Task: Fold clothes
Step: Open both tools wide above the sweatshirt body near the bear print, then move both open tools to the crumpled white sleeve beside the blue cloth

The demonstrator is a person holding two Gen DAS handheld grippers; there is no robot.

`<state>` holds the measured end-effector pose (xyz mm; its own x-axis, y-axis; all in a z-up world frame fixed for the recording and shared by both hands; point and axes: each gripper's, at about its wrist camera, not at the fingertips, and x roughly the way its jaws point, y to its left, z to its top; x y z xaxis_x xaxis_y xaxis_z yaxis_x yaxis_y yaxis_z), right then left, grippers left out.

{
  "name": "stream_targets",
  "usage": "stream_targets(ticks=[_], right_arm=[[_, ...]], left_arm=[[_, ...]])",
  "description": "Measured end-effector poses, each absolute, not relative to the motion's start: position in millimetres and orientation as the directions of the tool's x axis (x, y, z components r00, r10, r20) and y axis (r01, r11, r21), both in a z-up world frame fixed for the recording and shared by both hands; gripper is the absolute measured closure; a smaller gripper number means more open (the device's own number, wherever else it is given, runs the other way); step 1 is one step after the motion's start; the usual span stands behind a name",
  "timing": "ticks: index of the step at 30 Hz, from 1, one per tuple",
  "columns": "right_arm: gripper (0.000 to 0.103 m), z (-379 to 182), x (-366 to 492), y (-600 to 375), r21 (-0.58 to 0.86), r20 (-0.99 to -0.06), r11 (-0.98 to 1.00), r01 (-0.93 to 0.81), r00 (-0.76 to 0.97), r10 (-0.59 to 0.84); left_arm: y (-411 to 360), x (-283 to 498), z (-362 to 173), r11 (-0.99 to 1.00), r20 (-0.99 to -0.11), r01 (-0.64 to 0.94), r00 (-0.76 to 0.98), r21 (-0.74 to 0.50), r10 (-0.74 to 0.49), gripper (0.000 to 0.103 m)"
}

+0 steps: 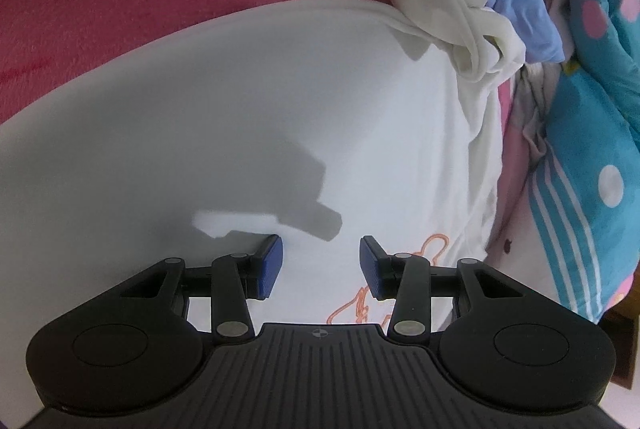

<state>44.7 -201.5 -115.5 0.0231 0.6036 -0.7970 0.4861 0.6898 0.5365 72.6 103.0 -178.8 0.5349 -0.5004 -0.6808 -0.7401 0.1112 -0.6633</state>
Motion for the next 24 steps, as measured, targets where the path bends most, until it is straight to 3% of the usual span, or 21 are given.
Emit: stream_targets(ticks=[5, 9, 13, 18, 24], right_arm=[[0.018, -102.7, 28.7, -184.1, 0.499, -0.82, 0.767, 0.404, -0.065, 0.568], [0.018, -99.2, 37.3, -166.3, 0.358, -0.924, 0.909, 0.212, -0.057, 0.377], [0.018, -81.3, 51.4, -150.1, 0.124, -0.988, 0.991, -0.059, 0.09, 0.129], [0.018, -67.2, 82.1, -160.0, -0.026, -0.966, 0.991, -0.131, 0.257, 0.008], [0.018, -44.2, 141.3, -178.1, -0.032, -0.899, 0.993, -0.117, 0.438, 0.023]], left_arm=[[97.2, 74.3, -178.3, 0.123, -0.687, -0.734, 0.546, -0.668, -0.48, 0.061], [98.0, 76.6, -174.4, 0.172, -0.697, -0.722, 0.532, -0.67, -0.48, 0.061], [92.3, 90.9, -160.1, 0.323, -0.738, -0.68, 0.499, -0.658, -0.454, 0.061], [89.6, 107.0, -134.6, 0.515, -0.776, -0.581, 0.501, -0.63, -0.384, 0.061], [104.9, 125.6, -108.5, 0.671, -0.785, -0.468, 0.546, -0.575, -0.291, 0.061]])
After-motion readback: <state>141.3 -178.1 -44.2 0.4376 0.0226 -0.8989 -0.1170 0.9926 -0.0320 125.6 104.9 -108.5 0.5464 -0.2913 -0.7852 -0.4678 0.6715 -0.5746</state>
